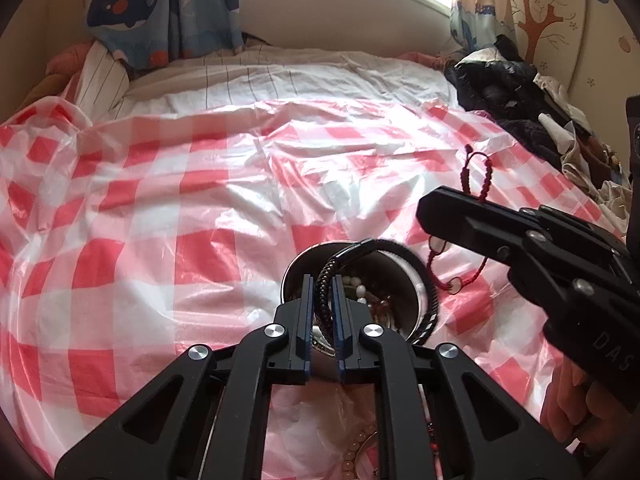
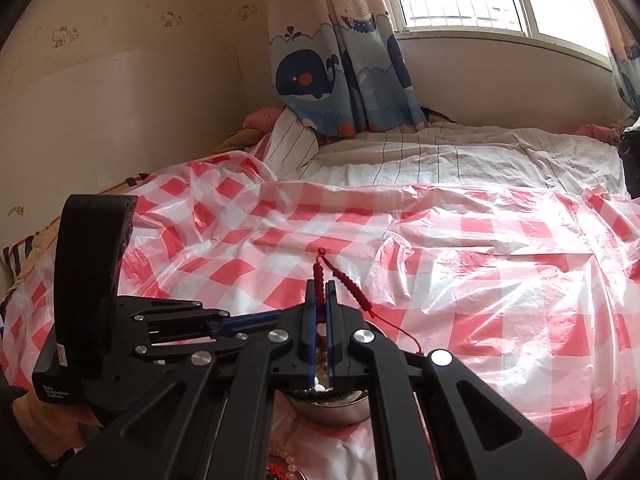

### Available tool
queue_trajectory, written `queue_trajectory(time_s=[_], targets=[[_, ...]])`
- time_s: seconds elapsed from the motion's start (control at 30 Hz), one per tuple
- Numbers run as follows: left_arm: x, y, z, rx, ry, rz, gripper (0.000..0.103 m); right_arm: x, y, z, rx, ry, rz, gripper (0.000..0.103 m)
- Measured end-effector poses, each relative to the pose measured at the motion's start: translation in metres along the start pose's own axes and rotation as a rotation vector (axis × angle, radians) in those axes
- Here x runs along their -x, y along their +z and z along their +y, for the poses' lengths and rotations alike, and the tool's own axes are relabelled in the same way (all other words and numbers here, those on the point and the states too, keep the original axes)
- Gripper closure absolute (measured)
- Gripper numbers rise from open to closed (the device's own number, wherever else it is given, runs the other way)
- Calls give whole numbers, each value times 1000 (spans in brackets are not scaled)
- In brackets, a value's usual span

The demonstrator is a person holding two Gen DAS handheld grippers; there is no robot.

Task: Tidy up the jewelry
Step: 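Lower the black bracelet into the tin while the right gripper carries the red string bracelet over, then open both grippers over the tin and move them back to the remaining jewelry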

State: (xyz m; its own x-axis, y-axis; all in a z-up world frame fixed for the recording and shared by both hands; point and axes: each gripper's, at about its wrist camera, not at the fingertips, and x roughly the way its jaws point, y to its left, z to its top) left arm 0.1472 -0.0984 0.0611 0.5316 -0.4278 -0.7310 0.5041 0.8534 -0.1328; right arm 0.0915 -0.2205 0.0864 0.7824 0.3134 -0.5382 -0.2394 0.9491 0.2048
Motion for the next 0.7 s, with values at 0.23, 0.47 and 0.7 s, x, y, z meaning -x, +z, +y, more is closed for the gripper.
queue_trajectory(time_s=[0.23, 0.47, 0.7], targets=[[12, -3, 32, 106, 73, -13, 73, -31, -18, -11, -46, 6, 138, 70], [27, -19, 41, 127, 78, -12, 62, -16, -17, -11, -42, -12, 128, 70], [33, -31, 33, 91, 91, 2, 56, -13, -32, -21, -70, -72, 184, 61]])
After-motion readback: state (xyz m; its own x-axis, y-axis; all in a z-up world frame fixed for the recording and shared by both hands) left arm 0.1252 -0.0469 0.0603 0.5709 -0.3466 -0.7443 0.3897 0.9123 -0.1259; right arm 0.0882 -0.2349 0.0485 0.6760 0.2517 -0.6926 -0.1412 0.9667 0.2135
